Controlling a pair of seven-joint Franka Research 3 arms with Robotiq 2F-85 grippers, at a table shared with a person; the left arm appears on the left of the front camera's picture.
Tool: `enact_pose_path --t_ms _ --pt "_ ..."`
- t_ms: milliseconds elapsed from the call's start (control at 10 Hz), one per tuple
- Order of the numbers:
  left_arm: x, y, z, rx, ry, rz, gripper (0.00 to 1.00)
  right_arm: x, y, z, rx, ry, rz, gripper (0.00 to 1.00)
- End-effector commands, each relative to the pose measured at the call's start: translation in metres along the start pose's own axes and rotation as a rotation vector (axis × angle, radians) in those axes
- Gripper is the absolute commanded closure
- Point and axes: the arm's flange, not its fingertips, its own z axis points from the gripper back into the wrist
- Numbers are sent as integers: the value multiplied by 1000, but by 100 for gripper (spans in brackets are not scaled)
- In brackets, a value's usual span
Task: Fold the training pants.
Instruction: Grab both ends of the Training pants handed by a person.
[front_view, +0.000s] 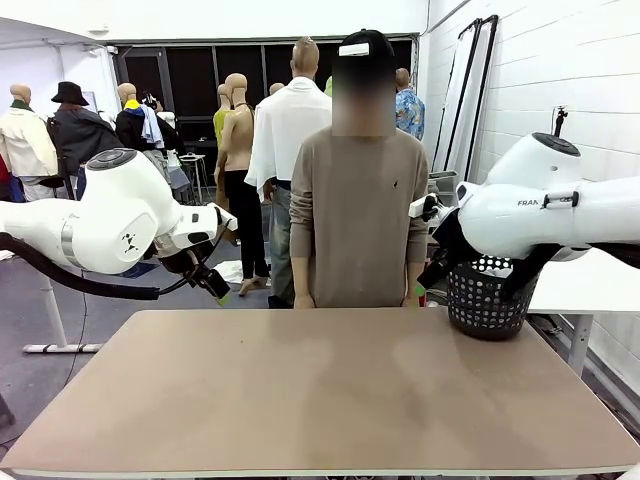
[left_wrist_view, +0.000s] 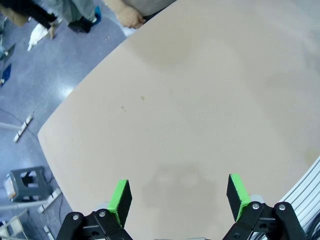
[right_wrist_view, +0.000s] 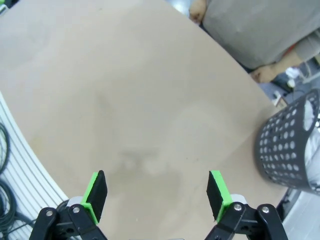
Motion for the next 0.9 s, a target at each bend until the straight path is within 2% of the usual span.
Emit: enact_pose_path --t_ms 0,400,500,800 --pt "-12 -1 13 -78 -120 -120 0 -8 -6 8 71 -122 71 0" --pt "-25 0 28 -169 -231 -172 0 -6 -7 14 90 -225 144 0" --pt "-29 -1 32 -198 -287 -167 0 -5 -9 15 108 -254 157 0" --pt "-37 0 40 -171 -358 -138 0 -3 -11 12 126 -297 168 0"
